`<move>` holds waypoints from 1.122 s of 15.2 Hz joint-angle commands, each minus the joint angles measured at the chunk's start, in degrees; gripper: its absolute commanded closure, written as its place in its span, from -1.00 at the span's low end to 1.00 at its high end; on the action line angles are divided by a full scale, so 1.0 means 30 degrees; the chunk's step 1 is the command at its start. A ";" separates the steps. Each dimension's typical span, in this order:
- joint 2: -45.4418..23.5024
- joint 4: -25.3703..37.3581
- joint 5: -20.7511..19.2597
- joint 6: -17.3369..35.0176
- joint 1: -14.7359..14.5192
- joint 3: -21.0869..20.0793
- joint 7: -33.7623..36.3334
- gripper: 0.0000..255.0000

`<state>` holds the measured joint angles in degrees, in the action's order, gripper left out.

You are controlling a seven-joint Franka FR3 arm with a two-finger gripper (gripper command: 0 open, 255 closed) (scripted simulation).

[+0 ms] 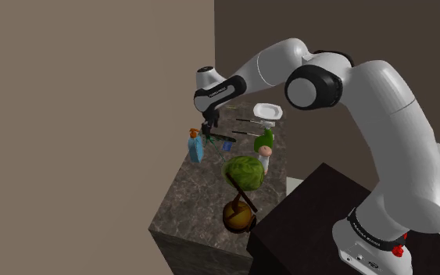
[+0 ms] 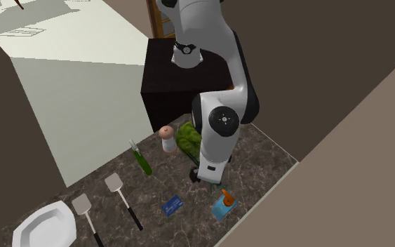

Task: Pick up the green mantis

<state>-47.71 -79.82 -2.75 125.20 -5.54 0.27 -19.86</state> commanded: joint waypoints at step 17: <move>-0.0911 0.0307 -0.0022 0.0605 -0.0023 0.0006 0.0035 1.00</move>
<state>-50.66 -78.93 -2.83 127.27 -5.61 0.30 -19.74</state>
